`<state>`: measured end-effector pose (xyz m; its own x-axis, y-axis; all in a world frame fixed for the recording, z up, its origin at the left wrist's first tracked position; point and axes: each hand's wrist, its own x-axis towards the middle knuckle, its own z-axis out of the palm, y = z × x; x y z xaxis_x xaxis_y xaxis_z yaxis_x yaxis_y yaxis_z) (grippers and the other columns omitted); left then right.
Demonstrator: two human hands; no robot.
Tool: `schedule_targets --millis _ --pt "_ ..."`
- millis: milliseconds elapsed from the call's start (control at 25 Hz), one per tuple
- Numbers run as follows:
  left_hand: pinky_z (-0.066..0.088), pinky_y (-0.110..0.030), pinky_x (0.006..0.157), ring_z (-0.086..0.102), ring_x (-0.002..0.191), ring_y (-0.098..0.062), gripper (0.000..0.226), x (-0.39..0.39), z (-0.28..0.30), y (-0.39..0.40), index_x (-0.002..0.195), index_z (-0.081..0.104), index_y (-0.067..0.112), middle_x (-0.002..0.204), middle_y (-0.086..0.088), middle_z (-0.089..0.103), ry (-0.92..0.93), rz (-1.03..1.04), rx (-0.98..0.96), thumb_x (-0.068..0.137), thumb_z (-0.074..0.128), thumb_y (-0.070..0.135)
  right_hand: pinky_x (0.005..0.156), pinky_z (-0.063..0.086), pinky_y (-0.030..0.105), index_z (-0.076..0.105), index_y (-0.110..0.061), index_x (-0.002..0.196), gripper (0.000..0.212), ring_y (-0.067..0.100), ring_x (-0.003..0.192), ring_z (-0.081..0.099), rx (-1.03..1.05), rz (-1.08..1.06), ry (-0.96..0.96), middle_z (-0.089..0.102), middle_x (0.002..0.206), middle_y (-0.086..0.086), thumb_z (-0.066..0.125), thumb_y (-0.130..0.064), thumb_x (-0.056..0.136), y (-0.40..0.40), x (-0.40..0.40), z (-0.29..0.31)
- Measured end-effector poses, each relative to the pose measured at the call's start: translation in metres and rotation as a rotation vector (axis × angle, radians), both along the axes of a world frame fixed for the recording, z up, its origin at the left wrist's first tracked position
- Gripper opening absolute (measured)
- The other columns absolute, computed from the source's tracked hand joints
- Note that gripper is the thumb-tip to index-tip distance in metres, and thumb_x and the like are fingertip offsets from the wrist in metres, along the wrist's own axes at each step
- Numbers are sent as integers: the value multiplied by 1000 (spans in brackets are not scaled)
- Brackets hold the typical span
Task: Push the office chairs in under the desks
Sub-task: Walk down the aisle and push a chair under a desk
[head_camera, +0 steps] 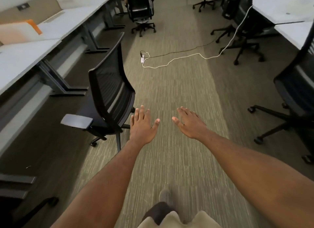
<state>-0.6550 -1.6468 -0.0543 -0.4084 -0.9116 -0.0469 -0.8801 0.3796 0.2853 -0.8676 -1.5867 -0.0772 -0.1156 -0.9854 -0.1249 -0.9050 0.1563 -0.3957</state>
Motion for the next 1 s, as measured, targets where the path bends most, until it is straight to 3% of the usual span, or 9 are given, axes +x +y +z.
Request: schedule_targets --millis 160,480,600,680,760,800,880,1000 --pt "-6 -45 123 -13 153 -24 72 -14 -1 -79 159 17 13 168 -8 -6 -4 68 -9 102 28 57 122 7 43 14 -16 159 75 22 153 8 13 33 -8 11 167 7 17 -62 100 -77 -25 -2" --pt "-3 -43 124 -2 155 -23 64 -21 71 -283 156 28 15 168 -7 4 81 284 -384 102 35 50 121 12 44 20 -17 158 73 23 152 15 -91 181 5 17 166 7 24 -62 100 -304 -32 35" --pt "0 -45 123 17 152 -24 64 3 79 -329 151 37 14 164 -8 24 21 450 -393 102 29 54 121 16 45 22 -17 157 72 25 151 17 -191 247 -35 15 166 7 34 -59 100 -383 -15 51" --pt "16 -48 122 41 141 -25 64 20 75 -348 142 51 14 151 -8 48 -13 571 -375 101 25 56 121 18 46 21 -17 158 72 25 151 16 -268 307 -69 12 167 7 38 -57 100 -435 -1 67" --pt "41 -46 101 61 117 -28 66 28 72 -361 125 62 15 126 -8 67 -103 678 -377 99 21 60 120 17 46 23 -16 157 71 26 151 15 -352 353 -96 12 166 9 40 -55 100 -487 14 82" --pt "45 -42 85 65 104 -28 67 29 73 -367 116 65 15 113 -7 71 -149 729 -379 99 20 62 120 17 46 26 -14 156 71 27 151 16 -400 380 -84 15 166 10 39 -55 100 -514 21 87" --pt "40 -37 68 66 88 -27 70 27 75 -377 102 67 16 96 -5 71 -216 815 -368 97 18 66 120 17 46 36 -12 151 71 29 150 20 -457 442 -31 25 162 13 35 -57 97 -566 30 90" --pt "34 -33 61 59 69 -21 75 31 81 -385 86 68 18 79 -1 68 -284 899 -360 95 16 71 119 14 46 56 -17 138 67 25 145 33 -485 513 5 47 151 8 29 -59 95 -625 36 85"
